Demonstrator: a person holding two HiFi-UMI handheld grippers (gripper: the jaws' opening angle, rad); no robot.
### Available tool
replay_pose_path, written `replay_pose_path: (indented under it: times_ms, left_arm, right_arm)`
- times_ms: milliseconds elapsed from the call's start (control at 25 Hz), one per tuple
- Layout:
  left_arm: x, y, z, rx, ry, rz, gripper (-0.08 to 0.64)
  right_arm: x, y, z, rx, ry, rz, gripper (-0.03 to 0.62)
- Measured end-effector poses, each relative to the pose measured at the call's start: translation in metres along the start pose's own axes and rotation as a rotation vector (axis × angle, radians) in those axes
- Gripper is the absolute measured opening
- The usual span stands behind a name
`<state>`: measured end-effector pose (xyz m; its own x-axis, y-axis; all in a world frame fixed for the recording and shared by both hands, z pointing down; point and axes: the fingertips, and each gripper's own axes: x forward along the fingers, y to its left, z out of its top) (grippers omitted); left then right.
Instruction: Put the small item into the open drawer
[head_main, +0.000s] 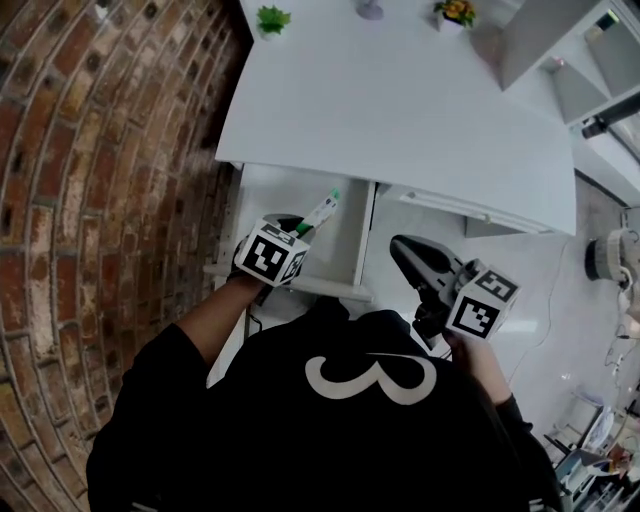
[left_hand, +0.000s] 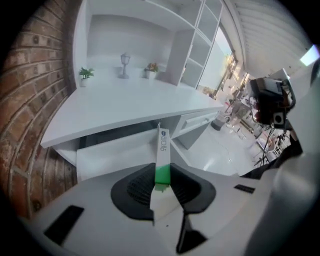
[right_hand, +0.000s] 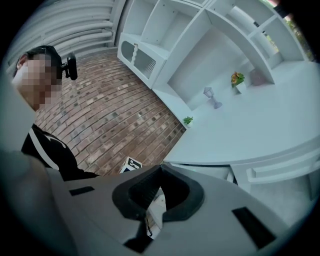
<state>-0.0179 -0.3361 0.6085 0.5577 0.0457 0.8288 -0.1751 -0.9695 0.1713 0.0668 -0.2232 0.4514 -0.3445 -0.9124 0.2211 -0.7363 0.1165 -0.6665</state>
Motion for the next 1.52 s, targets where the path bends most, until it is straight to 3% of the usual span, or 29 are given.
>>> replay_pose_path:
  times_ms: [200, 600, 760, 1000, 1520]
  left_arm:
    - [0.033, 0.014, -0.008, 0.086, 0.072, -0.011, 0.091]
    - [0.092, 0.028, -0.022, 0.109, 0.187, -0.052, 0.091]
    - [0.114, 0.041, -0.024, 0.163, 0.203, -0.020, 0.091]
    - [0.132, 0.046, -0.027, 0.185, 0.195, -0.032, 0.091]
    - [0.142, 0.049, -0.035, 0.162, 0.199, -0.051, 0.101]
  right_arm:
    - [-0.003, -0.013, -0.009, 0.041, -0.021, -0.039, 0.012]
    - [-0.014, -0.035, -0.019, 0.096, -0.036, -0.108, 0.012]
    - [-0.017, -0.041, -0.020, 0.107, -0.031, -0.128, 0.012]
    - [-0.020, -0.047, -0.012, 0.117, -0.058, -0.148, 0.012]
    - [-0.007, -0.055, -0.012, 0.158, -0.029, -0.134, 0.012]
